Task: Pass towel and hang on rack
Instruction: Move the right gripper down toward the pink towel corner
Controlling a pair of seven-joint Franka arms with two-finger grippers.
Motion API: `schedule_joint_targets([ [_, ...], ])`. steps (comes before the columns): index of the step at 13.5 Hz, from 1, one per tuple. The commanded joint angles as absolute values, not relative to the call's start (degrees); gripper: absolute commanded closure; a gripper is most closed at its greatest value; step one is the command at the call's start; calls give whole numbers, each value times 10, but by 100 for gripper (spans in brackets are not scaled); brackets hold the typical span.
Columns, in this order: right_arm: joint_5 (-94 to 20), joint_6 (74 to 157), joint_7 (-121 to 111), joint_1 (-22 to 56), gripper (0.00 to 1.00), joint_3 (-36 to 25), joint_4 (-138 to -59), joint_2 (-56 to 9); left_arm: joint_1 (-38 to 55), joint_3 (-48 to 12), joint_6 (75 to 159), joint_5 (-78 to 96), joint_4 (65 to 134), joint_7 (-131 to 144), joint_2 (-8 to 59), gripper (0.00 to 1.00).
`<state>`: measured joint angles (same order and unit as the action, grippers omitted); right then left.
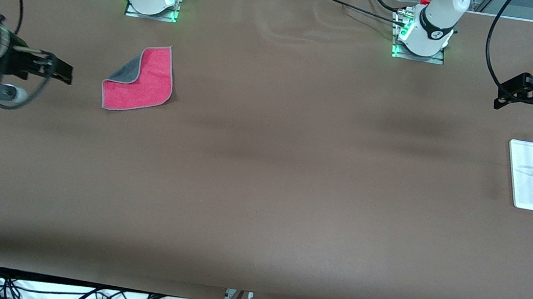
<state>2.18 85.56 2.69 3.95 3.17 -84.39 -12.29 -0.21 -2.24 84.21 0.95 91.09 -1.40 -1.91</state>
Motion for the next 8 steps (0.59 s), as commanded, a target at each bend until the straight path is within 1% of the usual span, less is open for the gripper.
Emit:
schedule_joint_targets([
  [1,12,905,60,35,0,68,-909,-109,-4,-25,830,-8,900,-15,-20,0],
  [3,11,945,154,35,0,93,-949,-110,-4,-25,829,-8,900,-16,-20,0],
  [8,11,1083,347,35,0,135,-1103,-112,-4,-25,828,-8,900,-16,-20,0],
])
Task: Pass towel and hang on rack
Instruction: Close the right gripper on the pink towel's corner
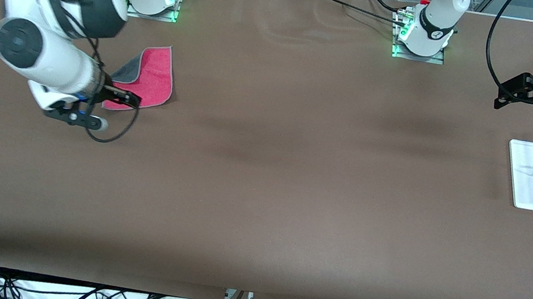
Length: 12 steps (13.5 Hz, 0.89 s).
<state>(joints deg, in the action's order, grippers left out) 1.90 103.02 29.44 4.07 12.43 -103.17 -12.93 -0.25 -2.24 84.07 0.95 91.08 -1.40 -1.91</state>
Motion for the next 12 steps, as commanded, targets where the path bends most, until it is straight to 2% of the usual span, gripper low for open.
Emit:
schedule_joint_targets([
  [1,11,1116,365,35,0,138,-1132,-113,-4,-25,828,-8,900,-16,-20,0],
  [6,11,1262,425,36,0,156,-1275,-116,-8,-25,828,-7,901,-18,-20,0],
  [12,11,1357,459,42,0,157,-1334,-144,-8,-25,828,-4,902,-18,-20,0],
])
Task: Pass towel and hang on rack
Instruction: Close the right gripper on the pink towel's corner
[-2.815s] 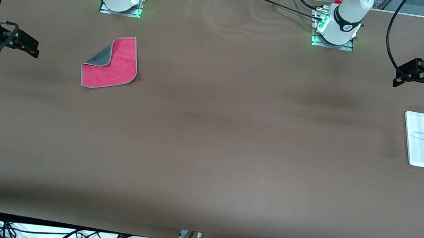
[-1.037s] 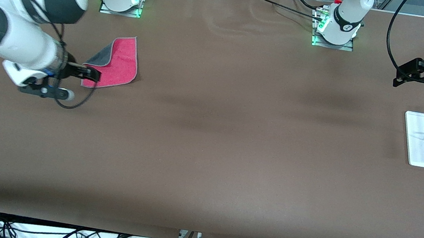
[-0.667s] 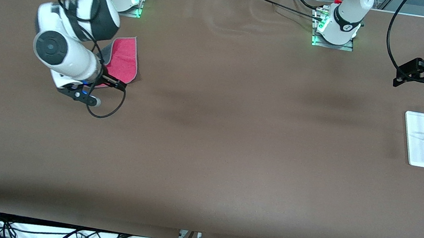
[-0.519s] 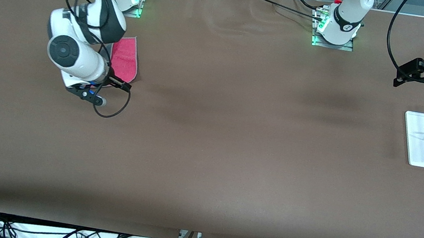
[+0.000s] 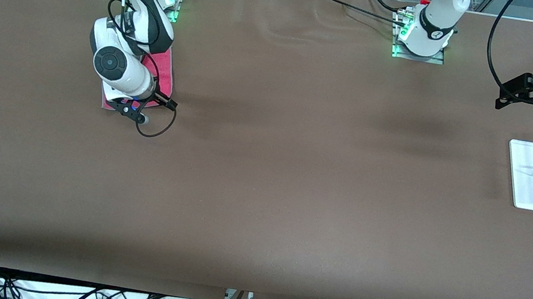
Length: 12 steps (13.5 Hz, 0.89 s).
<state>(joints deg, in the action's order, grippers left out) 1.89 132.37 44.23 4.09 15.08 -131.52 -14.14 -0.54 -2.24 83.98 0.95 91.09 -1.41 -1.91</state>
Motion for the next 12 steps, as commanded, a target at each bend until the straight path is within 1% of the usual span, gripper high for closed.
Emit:
schedule_joint_targets([
  [1,11,1369,467,47,0,156,-1336,-154,-8,-25,828,-4,902,-18,-20,0],
  [5,11,1384,470,54,0,156,-1339,-175,-8,-25,828,-4,902,-18,-20,0],
  [9,13,1384,469,59,1,156,-1346,-178,-9,-25,828,-5,902,-18,-20,0],
  [10,13,1383,469,59,12,156,-1346,-178,-8,-25,828,-5,902,-18,-20,0],
  [11,13,1382,468,58,28,156,-1346,-178,-8,-25,828,-4,902,-18,-20,0],
  [12,13,1380,468,58,41,156,-1346,-178,-9,-25,828,-4,902,-18,-20,0],
])
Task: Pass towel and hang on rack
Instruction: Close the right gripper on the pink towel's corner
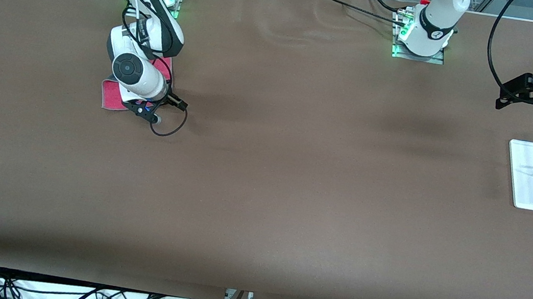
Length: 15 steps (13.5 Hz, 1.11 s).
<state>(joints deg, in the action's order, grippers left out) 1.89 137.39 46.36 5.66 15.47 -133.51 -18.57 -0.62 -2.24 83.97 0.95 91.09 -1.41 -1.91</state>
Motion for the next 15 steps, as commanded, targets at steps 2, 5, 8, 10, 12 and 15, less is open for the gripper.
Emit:
schedule_joint_targets([
  [2,13,1379,469,58,52,156,-1346,-179,-9,-25,828,-4,901,-18,-20,0],
  [5,13,1379,469,58,75,156,-1347,-183,-9,-25,828,-4,902,-18,-20,0],
  [8,13,1373,470,58,100,156,-1346,-183,-8,-25,828,-4,902,-18,-20,0],
  [10,13,1366,470,58,100,156,-1346,-183,-8,-25,828,-4,901,-18,-20,0],
  [12,13,1363,470,58,100,156,-1346,-183,-8,-25,828,-4,901,-18,-20,0],
  [15,13,1360,470,59,100,156,-1343,-179,-9,-25,828,-3,901,-18,-19,0],
])
